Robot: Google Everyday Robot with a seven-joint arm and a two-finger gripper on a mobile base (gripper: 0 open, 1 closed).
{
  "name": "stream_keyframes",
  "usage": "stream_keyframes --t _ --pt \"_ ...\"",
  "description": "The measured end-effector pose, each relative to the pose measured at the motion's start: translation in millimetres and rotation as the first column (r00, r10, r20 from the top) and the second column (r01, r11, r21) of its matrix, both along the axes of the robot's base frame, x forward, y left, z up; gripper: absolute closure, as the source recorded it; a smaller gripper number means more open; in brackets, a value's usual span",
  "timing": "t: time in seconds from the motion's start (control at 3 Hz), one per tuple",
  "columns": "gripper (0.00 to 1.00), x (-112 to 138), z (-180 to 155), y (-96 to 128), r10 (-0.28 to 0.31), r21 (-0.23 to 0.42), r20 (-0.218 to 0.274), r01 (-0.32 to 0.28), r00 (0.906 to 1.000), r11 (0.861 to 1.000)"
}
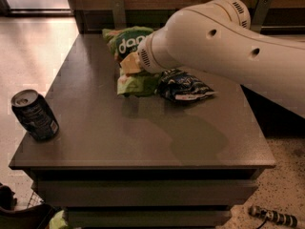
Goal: Move green rice chip bag near pepsi can
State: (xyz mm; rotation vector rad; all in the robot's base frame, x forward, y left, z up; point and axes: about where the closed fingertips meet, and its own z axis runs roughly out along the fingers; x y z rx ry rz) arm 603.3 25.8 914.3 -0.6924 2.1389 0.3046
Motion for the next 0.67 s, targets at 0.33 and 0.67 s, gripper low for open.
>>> stream_keyframes --t 0.33,0.67 --pt "1.0 -22.4 -14.0 18.8 0.123 -0.082 -0.008 -0.123 0.9924 0.989" --pt "1.0 -50.1 -32.1 35.6 0.247 -0.169 -0.03 -0.248 0.9687 0.954"
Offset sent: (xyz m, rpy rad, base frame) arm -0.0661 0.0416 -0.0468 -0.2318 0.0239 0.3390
